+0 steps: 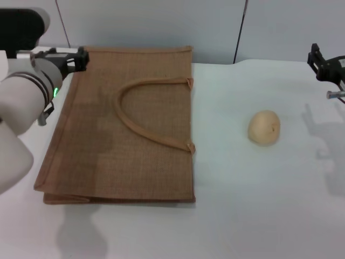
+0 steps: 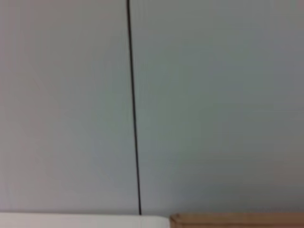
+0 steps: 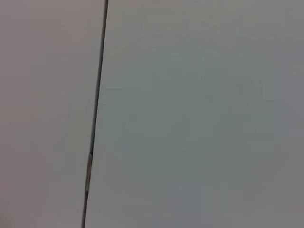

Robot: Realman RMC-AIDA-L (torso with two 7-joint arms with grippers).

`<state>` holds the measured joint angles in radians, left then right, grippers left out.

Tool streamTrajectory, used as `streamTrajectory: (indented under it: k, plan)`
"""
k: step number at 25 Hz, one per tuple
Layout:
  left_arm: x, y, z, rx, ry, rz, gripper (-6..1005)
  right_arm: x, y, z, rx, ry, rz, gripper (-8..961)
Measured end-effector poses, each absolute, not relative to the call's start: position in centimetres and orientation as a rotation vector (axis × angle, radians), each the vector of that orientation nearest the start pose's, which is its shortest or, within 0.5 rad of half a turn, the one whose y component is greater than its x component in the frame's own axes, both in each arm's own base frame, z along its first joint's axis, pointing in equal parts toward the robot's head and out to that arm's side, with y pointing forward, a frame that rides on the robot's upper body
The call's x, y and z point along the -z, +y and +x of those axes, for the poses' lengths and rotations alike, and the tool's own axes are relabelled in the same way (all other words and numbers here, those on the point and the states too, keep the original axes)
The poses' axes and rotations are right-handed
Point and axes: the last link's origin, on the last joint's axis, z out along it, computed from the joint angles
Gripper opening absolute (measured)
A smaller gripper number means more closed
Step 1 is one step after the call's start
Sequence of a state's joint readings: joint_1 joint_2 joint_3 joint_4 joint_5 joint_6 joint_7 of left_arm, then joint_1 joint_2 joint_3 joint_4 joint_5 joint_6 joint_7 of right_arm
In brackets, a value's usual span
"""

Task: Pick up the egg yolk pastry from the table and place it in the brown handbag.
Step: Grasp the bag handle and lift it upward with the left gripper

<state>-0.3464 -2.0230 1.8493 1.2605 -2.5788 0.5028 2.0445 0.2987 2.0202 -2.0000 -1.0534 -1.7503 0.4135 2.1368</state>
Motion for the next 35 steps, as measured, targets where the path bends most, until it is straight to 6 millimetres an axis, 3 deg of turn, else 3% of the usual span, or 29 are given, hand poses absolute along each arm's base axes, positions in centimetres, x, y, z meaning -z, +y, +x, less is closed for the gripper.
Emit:
streamTrajectory:
  k: [15,30,35]
  plan:
    - [-1.8,41.6,-21.4,0.113,-0.886,-1.689,613,1.1,38.8,23.6,-0.399,0.589,-1.68,733]
    - [-2.1,41.6,-22.0,0.504,-0.997,-1.649,462,1.4,38.9,23.6,-0.389,0.589,-1.694,732]
    - [-1.9,41.2,-22.3,0.638,-0.967,-1.688,474,1.5,39.0,23.6,-0.391,0.599,-1.698,732]
